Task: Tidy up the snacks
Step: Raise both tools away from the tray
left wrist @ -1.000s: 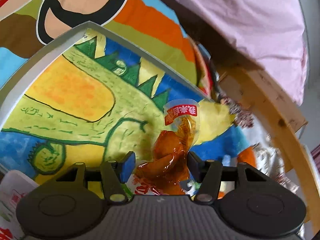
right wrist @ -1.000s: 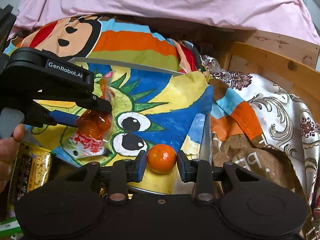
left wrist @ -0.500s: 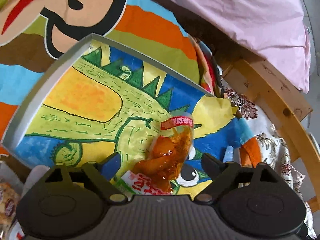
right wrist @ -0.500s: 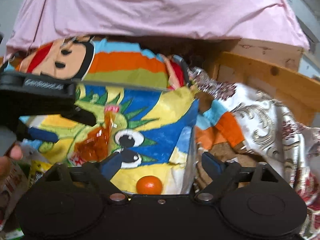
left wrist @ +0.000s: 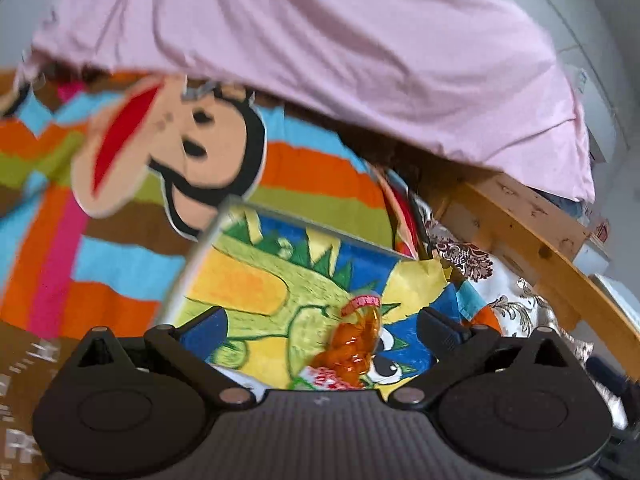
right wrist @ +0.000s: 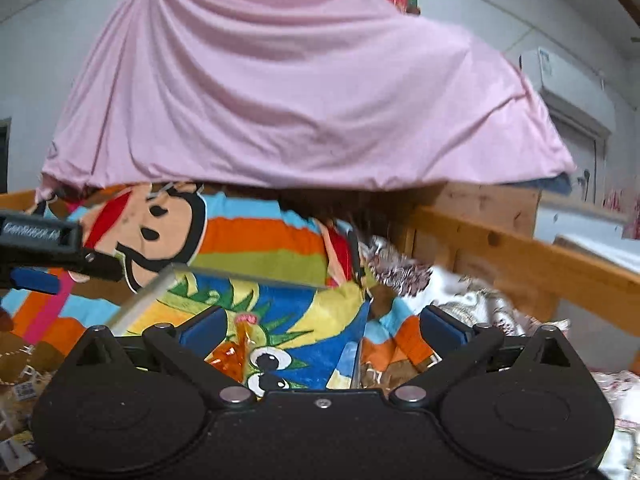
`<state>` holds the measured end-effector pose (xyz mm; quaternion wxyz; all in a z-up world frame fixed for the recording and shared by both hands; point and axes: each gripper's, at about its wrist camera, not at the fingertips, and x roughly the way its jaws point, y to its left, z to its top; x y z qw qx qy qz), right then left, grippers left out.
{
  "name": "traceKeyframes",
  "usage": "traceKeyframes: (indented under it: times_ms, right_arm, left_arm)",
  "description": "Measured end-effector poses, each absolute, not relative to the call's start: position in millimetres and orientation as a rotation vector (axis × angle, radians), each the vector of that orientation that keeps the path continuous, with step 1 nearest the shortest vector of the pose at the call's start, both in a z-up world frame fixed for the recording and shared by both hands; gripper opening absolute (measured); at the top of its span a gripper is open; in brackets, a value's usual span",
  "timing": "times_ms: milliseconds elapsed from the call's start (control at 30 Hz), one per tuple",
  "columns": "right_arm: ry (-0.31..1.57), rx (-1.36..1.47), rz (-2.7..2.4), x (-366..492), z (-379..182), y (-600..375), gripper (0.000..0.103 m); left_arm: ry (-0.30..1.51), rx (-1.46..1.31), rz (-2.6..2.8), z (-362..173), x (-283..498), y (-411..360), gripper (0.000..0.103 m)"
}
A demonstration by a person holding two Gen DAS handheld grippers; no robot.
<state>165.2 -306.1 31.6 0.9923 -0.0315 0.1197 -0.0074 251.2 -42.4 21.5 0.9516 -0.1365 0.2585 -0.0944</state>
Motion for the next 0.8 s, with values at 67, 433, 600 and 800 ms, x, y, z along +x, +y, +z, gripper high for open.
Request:
traceKeyframes:
  times_ms: [67,433,600,800]
  right_arm:
    - [0.222,-0.048,-0.008,147.8,37.4,-304.3,0.102]
    - [0.190,0.006,0.032,72.0,50.7,-285.8,0.102]
    - [0.234,0.004,0.046,47.3,46.4,-274.9,0.102]
    - [0.301,0.024,0.034,30.2,40.2,-269.5,0.102]
  left_arm:
    - [0.486,-0.235,-0.184,27.2,229.3,-38.9,0.102]
    - [0.420,-0.148,-0.150,33.5,135.9,-21.5,0.102]
    - [0.433,-0.114,-0.127,31.2,109.4,-13.5,0.102]
    - [0.486,-0.077,-0.096,24.5,86.5,-6.6,0.102]
